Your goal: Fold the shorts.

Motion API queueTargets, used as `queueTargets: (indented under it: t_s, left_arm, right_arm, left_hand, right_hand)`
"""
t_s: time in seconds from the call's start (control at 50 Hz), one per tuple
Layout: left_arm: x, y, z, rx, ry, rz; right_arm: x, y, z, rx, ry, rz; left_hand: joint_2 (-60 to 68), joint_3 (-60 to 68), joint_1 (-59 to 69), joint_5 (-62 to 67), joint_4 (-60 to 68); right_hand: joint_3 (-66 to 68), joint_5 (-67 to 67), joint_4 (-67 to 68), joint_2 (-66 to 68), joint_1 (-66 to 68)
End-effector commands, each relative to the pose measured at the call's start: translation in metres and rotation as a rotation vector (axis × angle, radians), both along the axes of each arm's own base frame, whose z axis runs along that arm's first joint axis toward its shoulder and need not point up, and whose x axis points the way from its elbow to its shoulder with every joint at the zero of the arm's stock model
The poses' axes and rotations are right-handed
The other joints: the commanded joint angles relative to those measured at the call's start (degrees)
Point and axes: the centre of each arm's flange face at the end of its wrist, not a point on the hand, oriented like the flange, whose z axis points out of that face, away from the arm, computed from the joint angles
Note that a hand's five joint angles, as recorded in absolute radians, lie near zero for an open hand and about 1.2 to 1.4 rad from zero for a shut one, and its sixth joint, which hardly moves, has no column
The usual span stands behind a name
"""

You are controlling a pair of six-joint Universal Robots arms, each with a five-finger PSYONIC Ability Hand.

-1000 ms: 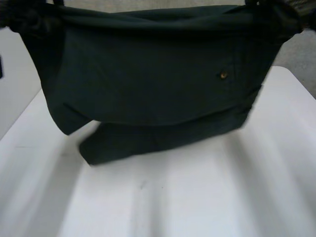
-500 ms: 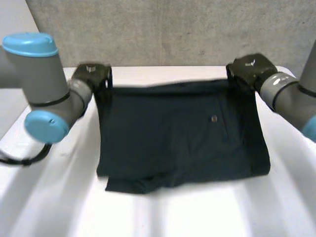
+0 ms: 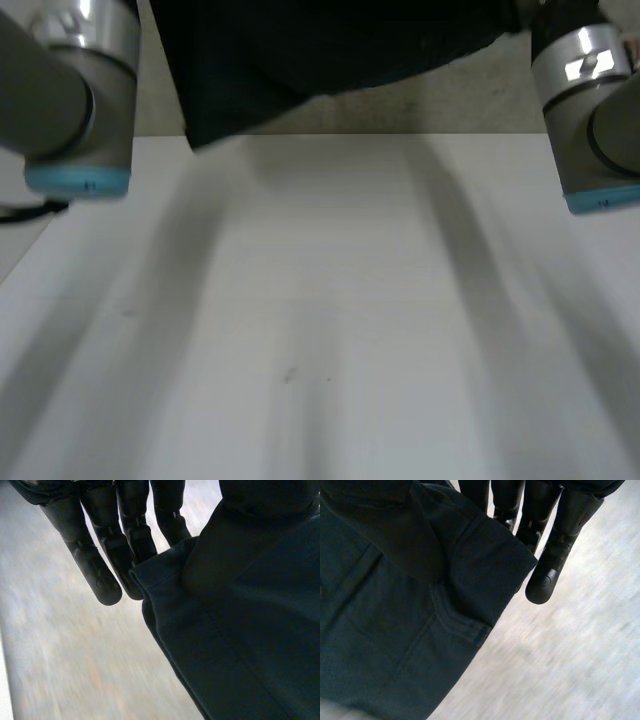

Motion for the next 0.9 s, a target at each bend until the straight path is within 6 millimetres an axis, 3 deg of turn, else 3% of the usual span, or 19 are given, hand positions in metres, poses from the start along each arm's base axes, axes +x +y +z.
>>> queueTargets:
  t_s: [0.02, 0.08, 0.1, 0.16, 0.18, 0.28, 0.34, 0.52, 0.66, 0.82, 0.9]
  left_arm:
    - [0.012, 0.009, -0.101, 0.313, -0.148, 0.018]
    - [0.017, 0.017, -0.135, 0.414, -0.203, 0.021]
    - [0.019, 0.022, -0.155, 0.472, -0.229, 0.021]
    - [0.021, 0.029, -0.187, 0.560, -0.271, 0.019]
    - [0.022, 0.034, -0.208, 0.617, -0.300, 0.016]
    - [0.025, 0.050, -0.237, 0.712, -0.397, 0.015]
    - [0.030, 0.061, -0.240, 0.758, -0.458, 0.020]
    - [0.043, 0.091, -0.209, 0.810, -0.516, 0.019]
    - [0.059, 0.119, -0.199, 0.916, -0.608, 0.024]
    - [0.078, 0.162, -0.206, 1.098, -0.785, -0.013]
    - [0.077, 0.179, -0.217, 1.147, -0.812, -0.087]
  right_arm:
    - [-0.001, 0.012, -0.072, 0.401, 0.156, 0.017]
    - [-0.001, 0.016, -0.103, 0.514, 0.204, 0.022]
    - [0.002, 0.021, -0.125, 0.581, 0.239, 0.031]
    - [0.004, 0.028, -0.158, 0.671, 0.308, 0.037]
    - [0.006, 0.035, -0.178, 0.721, 0.366, 0.042]
    - [0.005, 0.055, -0.207, 0.831, 0.493, 0.044]
    - [-0.002, 0.066, -0.210, 0.899, 0.516, 0.048]
    - [-0.017, 0.101, -0.180, 0.948, 0.549, 0.053]
    - [-0.027, 0.129, -0.176, 1.066, 0.612, 0.085]
    - [-0.042, 0.176, -0.176, 1.223, 0.811, 0.165]
    - [-0.049, 0.191, -0.184, 1.270, 0.912, 0.199]
  left_hand:
    - [11.30, 11.80, 15.63, 13.45, 11.55]
    - [11.30, 11.80, 15.63, 13.45, 11.55]
    - [11.30, 11.80, 15.63, 13.45, 11.55]
    - [11.30, 11.80, 15.63, 13.45, 11.55]
    - [11.30, 11.80, 15.63, 13.45, 11.55]
    - [11.30, 11.80, 15.63, 13.45, 11.55]
    - [11.30, 11.80, 15.63, 13.45, 11.55]
    - [11.30, 11.80, 15.63, 13.45, 11.55]
    - [11.30, 11.80, 15.63, 13.45, 11.55]
    - [11.30, 11.80, 15.63, 13.45, 11.55]
    - [11.30, 11.80, 15.63, 13.45, 11.55]
  right_hand:
    - [12.08, 14.21, 11.66, 13.24, 24.61]
    - [12.08, 14.21, 11.66, 13.24, 24.61]
    - [12.08, 14.21, 11.66, 13.24, 24.61]
    - [12.08, 14.21, 11.66, 13.24, 24.61]
    - [12.08, 14.21, 11.66, 13.24, 24.61]
    - [12.08, 14.21, 11.66, 13.24, 24.61]
    - [12.08, 14.21, 11.66, 13.24, 24.61]
    - [12.08, 14.21, 11.66, 13.24, 24.61]
    - [12.08, 14.21, 11.66, 13.24, 24.61]
    - [12.08, 14.21, 11.66, 13.24, 24.61]
    - [12.08, 14.21, 11.66, 13.24, 24.61]
